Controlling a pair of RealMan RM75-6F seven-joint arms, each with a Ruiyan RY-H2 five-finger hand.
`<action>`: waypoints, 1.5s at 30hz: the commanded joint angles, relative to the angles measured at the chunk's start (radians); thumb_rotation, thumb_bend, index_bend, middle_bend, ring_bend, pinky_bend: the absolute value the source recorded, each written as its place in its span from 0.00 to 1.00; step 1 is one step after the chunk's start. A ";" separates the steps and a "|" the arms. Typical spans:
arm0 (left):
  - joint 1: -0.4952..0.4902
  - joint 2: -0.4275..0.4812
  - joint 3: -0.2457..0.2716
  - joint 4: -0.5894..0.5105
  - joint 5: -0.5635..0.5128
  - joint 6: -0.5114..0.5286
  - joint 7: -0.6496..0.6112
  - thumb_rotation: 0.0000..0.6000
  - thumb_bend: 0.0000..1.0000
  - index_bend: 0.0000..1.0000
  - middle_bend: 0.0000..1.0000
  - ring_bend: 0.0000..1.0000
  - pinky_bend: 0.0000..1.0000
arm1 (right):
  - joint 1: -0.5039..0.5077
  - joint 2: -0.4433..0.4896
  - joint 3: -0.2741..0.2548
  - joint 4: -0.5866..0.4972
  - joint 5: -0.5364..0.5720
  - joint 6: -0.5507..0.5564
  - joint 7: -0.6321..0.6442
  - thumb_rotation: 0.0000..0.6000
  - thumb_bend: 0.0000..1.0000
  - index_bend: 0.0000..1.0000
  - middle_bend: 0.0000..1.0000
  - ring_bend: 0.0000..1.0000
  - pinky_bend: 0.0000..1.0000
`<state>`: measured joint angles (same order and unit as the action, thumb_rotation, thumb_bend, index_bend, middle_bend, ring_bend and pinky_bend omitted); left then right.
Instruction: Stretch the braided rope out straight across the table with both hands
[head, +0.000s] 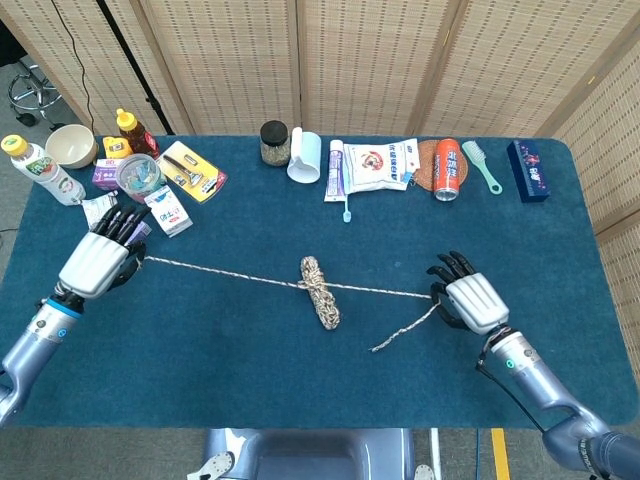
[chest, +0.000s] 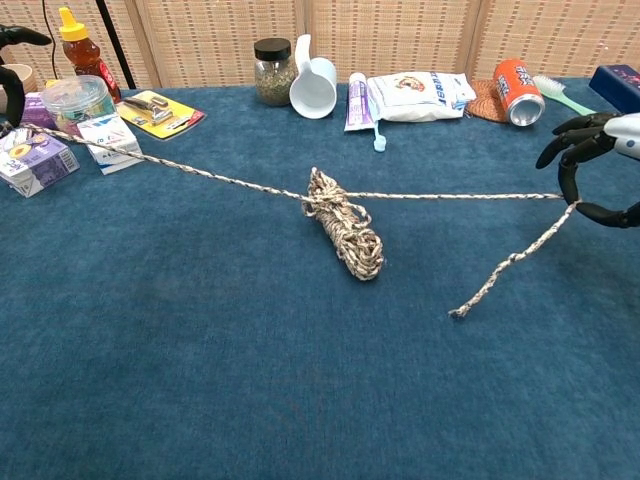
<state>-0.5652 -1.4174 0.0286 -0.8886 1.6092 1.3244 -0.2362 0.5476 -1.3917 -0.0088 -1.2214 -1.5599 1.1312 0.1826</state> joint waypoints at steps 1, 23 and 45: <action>0.004 0.006 -0.007 0.007 -0.006 0.000 -0.006 1.00 0.50 0.62 0.05 0.00 0.00 | -0.003 0.003 0.002 0.001 0.003 -0.001 0.000 1.00 0.54 0.64 0.24 0.08 0.00; 0.058 0.063 -0.044 0.070 -0.057 0.000 -0.041 1.00 0.50 0.62 0.05 0.00 0.00 | -0.040 0.029 0.019 0.015 0.031 0.008 0.003 1.00 0.54 0.65 0.24 0.09 0.00; 0.104 0.073 -0.075 0.182 -0.114 -0.036 -0.087 1.00 0.50 0.62 0.05 0.00 0.00 | -0.077 0.045 0.036 0.030 0.064 0.015 -0.009 1.00 0.54 0.65 0.24 0.09 0.00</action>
<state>-0.4628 -1.3433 -0.0432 -0.7114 1.4994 1.2925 -0.3189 0.4709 -1.3476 0.0263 -1.1903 -1.4969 1.1450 0.1742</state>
